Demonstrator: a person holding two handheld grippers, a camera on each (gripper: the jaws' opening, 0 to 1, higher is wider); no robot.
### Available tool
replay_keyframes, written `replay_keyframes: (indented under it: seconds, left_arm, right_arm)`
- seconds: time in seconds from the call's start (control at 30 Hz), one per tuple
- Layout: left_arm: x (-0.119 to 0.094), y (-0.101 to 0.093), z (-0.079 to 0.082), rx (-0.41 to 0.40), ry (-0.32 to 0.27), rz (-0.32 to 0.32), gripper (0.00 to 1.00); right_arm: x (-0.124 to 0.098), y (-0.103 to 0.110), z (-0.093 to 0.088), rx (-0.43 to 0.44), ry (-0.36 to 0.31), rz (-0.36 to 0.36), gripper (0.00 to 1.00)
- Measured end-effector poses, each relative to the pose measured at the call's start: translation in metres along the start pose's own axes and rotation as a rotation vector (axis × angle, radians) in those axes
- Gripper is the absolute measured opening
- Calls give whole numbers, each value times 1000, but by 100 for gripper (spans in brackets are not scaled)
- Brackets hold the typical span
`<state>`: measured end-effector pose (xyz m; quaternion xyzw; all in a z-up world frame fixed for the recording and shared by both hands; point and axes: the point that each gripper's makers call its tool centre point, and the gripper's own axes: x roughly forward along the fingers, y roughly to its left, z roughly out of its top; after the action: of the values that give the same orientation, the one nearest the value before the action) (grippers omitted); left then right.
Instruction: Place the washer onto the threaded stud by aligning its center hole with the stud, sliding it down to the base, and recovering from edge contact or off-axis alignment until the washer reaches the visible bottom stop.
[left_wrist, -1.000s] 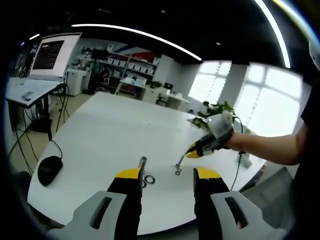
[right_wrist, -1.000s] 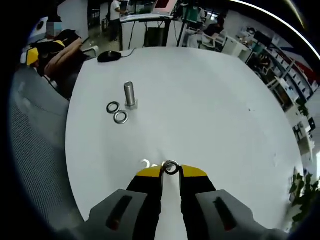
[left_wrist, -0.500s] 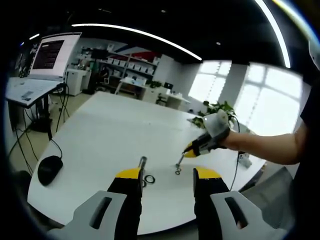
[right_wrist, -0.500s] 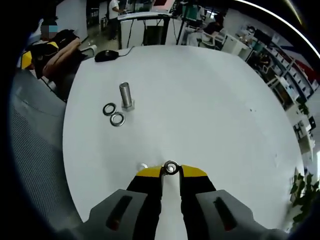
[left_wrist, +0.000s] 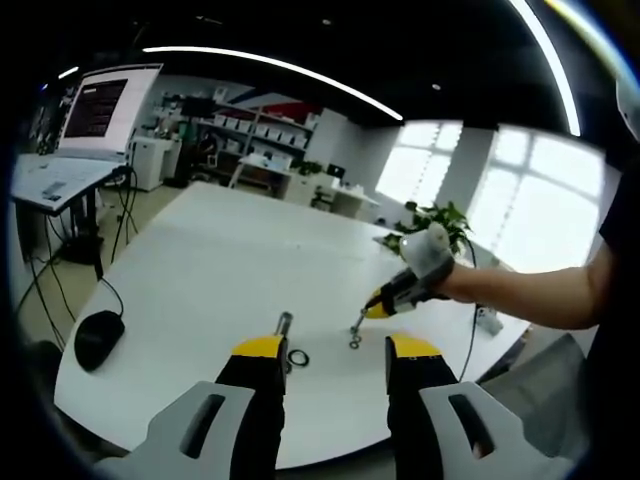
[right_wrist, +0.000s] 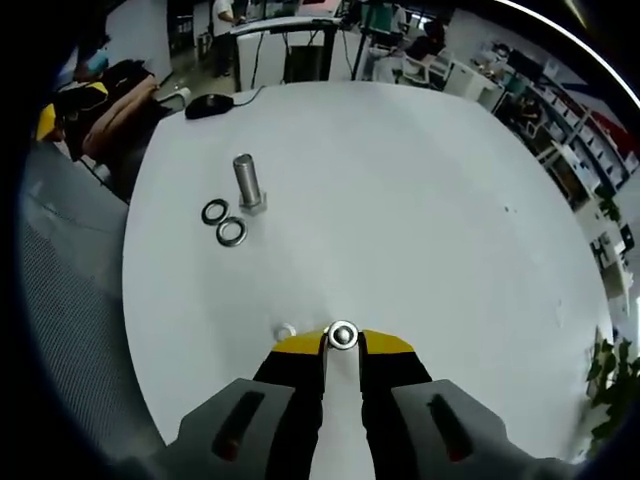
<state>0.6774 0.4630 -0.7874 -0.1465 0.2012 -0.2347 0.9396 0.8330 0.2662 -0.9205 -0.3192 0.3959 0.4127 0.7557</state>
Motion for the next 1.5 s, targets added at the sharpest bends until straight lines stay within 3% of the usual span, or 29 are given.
replay_keyframes:
  seconds: [0.77,1.5]
  left_arm:
    - [1,0,-3,1,19,4,37]
    - [1,1,-3,1,17,4,37]
  right_arm:
    - [33,7,-20,33,49,33,13]
    - [34,5,-25,71,48,30,19]
